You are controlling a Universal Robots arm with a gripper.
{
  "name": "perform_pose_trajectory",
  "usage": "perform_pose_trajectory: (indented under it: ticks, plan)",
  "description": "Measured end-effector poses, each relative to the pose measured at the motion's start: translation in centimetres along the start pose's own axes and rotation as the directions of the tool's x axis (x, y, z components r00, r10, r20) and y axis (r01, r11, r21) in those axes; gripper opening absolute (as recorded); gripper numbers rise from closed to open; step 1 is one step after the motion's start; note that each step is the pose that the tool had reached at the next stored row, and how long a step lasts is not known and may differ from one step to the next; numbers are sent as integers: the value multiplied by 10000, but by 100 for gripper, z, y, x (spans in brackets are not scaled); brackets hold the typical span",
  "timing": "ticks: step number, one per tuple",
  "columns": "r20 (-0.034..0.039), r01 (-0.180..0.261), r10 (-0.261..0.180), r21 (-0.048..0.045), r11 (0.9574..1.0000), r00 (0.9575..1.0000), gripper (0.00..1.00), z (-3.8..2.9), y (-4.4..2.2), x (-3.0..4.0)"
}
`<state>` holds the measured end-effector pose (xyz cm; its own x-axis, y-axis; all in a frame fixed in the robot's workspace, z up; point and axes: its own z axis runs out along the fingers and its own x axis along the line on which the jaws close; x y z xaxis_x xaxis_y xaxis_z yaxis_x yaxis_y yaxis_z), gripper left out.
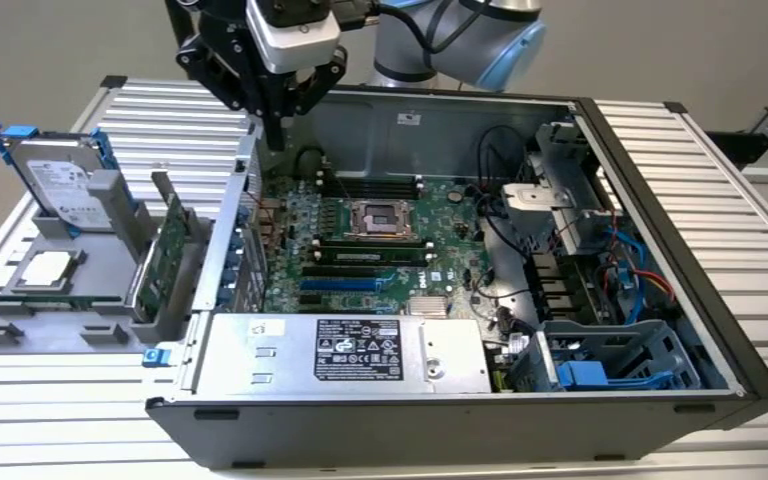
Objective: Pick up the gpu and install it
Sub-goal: 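Reach for the gpu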
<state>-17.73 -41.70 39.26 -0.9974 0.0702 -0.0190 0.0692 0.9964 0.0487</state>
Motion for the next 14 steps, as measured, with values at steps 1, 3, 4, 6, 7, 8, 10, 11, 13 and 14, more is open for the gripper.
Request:
perform_pose_trajectory:
  ticks: [1, 3, 4, 6, 7, 8, 10, 11, 13, 14]
  plan:
    - [0, 2, -2, -1, 10000, 10000, 0, 0, -2, 1]
    - [0, 1, -1, 0, 10000, 10000, 0, 0, -4, 5]
    - [0, 1, -1, 0, 10000, 10000, 0, 0, -6, 8]
    - [0, 2, -2, 0, 10000, 10000, 0, -1, -8, 10]
    - [-1, 2, -2, 0, 10000, 10000, 0, -1, -9, 12]
    - [-1, 1, -1, 1, 10000, 10000, 0, -1, -9, 14]
    - [0, 1, -1, 0, 10000, 10000, 0, -1, -10, 18]
    - [-1, 1, -1, 0, 10000, 10000, 0, -1, -10, 19]
    - [0, 1, -1, 0, 10000, 10000, 0, -1, -11, 23]
    - [0, 2, -2, -1, 10000, 10000, 0, -1, -11, 25]
